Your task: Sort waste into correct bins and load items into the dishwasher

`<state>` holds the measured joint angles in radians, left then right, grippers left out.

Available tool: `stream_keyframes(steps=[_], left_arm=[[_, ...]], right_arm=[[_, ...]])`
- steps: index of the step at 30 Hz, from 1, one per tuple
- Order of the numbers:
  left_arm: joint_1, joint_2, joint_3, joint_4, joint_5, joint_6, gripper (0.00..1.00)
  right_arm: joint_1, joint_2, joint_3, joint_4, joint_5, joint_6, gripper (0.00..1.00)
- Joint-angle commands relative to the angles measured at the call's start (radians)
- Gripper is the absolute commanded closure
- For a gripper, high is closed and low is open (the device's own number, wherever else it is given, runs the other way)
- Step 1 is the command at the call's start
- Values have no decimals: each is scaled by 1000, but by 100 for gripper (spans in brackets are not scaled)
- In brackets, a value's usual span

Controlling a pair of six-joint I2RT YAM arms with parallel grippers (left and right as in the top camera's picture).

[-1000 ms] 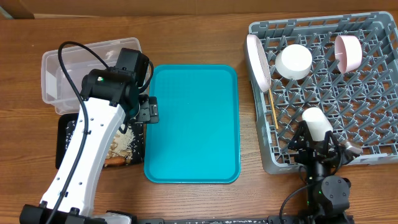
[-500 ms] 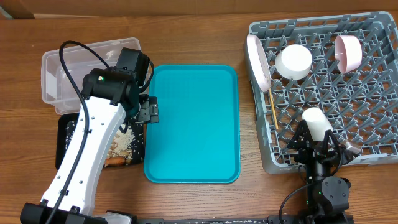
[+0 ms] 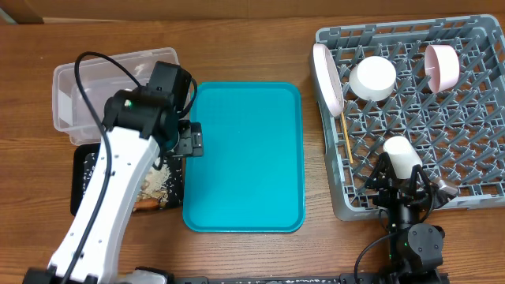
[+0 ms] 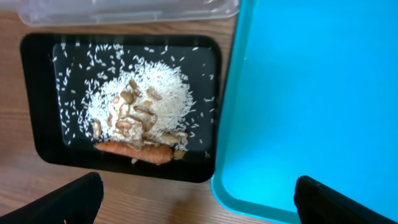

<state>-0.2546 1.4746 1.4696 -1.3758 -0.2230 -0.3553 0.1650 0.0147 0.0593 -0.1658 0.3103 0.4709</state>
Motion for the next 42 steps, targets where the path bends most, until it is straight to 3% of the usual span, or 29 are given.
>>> stream_keyframes(steps=[1, 7, 9, 14, 20, 35, 42], left_arm=[[-29, -130, 4, 0, -20, 19, 0], [1, -317, -6, 55, -47, 20, 0], [31, -386, -40, 161, -27, 51, 0], [106, -575, -251, 555, 185, 263, 0], [135, -799, -557, 832, 214, 282, 0], [224, -1362, -1152, 1121, 213, 281, 0], [225, -1469, -1319, 1263, 218, 280, 0]], right_arm=[[-3, -12, -8, 7, -5, -2, 0], [-3, -12, -8, 7, -5, -2, 0], [-3, -12, -8, 7, -5, -2, 0], [-3, -12, -9, 7, -5, -3, 0], [-3, -12, -8, 7, -5, -2, 0], [-3, -12, -8, 7, -5, -2, 0], [-3, -12, -8, 7, -5, -3, 0]])
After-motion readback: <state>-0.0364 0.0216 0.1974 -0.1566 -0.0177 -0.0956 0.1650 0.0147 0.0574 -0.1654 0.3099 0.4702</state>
